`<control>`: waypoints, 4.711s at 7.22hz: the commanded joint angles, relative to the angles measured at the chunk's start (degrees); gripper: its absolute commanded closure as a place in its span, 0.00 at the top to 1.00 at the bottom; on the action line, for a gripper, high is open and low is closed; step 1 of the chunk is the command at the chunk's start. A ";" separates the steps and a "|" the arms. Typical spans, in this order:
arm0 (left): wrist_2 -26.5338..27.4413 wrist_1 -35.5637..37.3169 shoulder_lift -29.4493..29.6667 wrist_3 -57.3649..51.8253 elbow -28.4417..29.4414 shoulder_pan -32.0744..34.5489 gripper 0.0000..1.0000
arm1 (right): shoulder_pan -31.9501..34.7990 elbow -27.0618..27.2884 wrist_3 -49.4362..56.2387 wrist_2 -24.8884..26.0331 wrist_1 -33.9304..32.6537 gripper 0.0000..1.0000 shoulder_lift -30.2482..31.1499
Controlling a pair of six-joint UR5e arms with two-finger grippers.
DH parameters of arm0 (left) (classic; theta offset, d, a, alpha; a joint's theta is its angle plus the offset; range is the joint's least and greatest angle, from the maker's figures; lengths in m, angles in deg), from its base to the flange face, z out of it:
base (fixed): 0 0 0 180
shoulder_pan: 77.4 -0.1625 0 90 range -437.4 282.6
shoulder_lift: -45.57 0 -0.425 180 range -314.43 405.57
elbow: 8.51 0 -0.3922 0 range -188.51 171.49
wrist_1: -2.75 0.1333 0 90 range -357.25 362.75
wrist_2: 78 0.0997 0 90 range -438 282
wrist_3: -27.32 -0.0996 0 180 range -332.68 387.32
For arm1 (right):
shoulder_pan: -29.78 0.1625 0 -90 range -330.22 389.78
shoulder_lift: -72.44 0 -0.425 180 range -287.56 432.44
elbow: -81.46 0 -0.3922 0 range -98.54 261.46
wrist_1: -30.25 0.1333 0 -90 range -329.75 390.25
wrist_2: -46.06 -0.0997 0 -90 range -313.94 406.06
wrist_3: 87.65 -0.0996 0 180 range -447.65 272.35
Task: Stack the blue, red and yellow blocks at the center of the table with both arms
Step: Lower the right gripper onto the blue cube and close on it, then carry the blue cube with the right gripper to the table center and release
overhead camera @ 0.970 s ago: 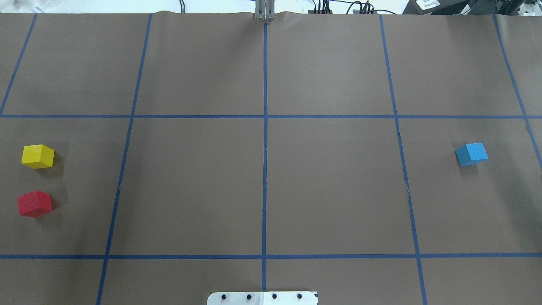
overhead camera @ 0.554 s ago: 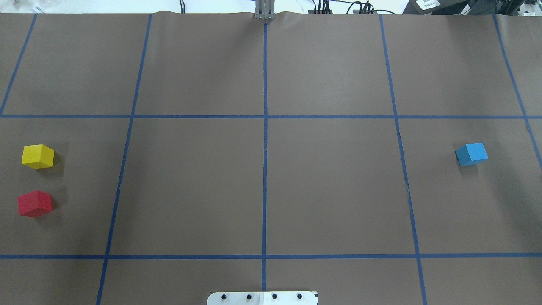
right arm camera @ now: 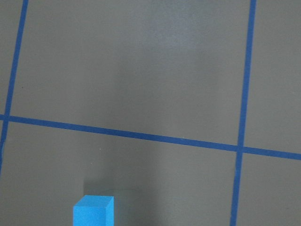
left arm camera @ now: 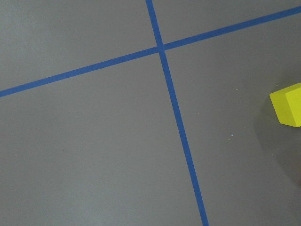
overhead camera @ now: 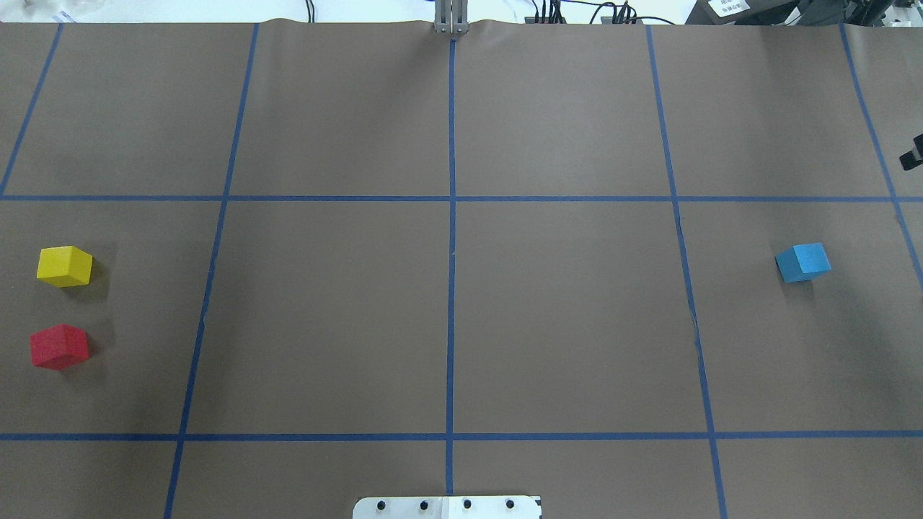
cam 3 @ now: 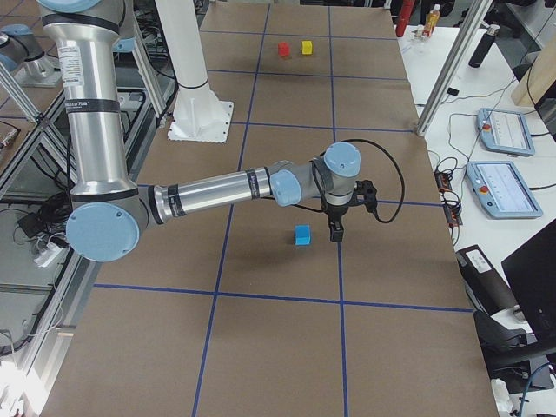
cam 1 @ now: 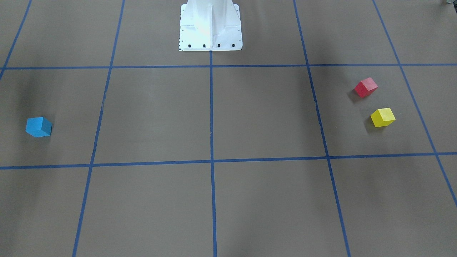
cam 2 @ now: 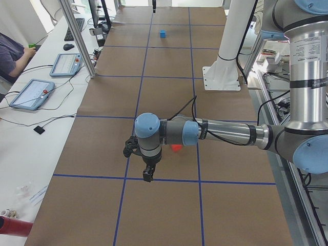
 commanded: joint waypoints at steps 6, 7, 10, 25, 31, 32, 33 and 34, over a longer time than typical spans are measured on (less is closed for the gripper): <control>0.01 -0.05 0.15 -0.15 0.73 -0.08 1.00 | -13.96 -3.82 -11.09 6.00 16.34 1.00 4.88; 0.01 -0.05 0.15 -0.15 0.73 -0.08 1.00 | -14.04 -4.79 -11.16 6.00 16.34 1.00 4.36; 0.01 -0.14 0.15 -0.06 0.91 -0.08 1.00 | -14.40 -4.97 -11.34 5.92 15.99 1.00 3.13; -0.34 -0.75 1.02 -0.23 0.21 -0.61 1.00 | -27.28 -13.70 -21.29 5.65 -20.58 0.00 -40.75; -0.52 -3.74 1.11 -0.58 0.38 -0.70 1.00 | -37.85 -36.00 -38.91 14.61 -5.91 0.00 -55.23; -0.52 -4.70 1.11 -0.50 0.56 -0.70 1.00 | -38.04 -36.00 -40.67 14.62 -5.55 0.00 -55.58; -0.52 -5.32 1.11 -0.50 0.82 -0.70 1.00 | -38.47 -36.00 -41.82 14.70 -5.28 0.00 -55.67; -0.52 -5.33 1.11 -0.32 0.73 -0.70 1.00 | -38.83 -36.00 -41.83 15.05 -3.72 0.72 -55.24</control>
